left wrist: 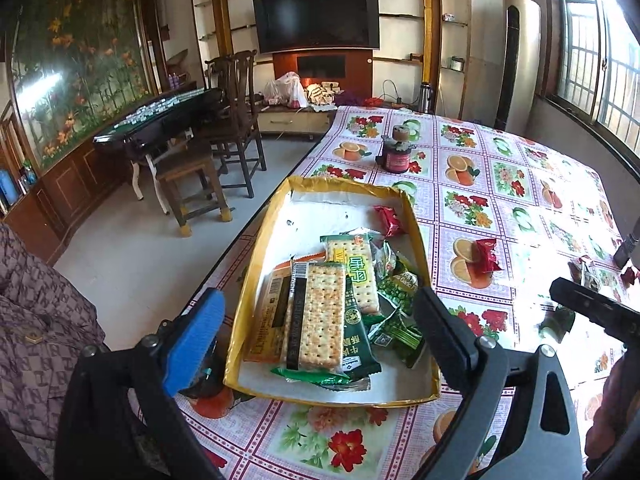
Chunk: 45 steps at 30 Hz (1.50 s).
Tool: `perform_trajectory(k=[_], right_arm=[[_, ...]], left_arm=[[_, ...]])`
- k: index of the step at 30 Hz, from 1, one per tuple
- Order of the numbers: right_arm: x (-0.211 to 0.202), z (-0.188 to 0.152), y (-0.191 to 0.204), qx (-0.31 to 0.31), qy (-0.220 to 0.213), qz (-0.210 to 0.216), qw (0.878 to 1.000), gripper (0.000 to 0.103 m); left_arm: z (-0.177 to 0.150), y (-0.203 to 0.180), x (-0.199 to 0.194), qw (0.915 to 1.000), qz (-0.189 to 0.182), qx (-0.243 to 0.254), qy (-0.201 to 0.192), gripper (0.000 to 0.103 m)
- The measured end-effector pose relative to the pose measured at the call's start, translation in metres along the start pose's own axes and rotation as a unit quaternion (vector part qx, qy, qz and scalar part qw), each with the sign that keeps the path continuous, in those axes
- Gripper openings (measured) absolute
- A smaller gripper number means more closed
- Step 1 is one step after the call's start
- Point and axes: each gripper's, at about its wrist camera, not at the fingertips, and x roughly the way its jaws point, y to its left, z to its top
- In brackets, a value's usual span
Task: Organize snacks
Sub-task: 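Withdraw both tools from the tray toward the remaining snacks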
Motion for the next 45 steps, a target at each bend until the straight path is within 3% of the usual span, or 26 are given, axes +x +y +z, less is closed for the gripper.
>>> perform_trajectory(k=[28,45], right_arm=[[-0.086,-0.036,-0.087,0.080,-0.050,-0.074,0.993,0.053],[-0.108,-0.049,-0.117,0.092,-0.053,-0.115,0.988,0.053]], left_arm=[[-0.001,-0.038,-0.022,0.9992,-0.016,0.036,-0.011,0.098],[-0.002,-0.109,-0.006,0.9906,-0.110,0.073,0.036,0.099]])
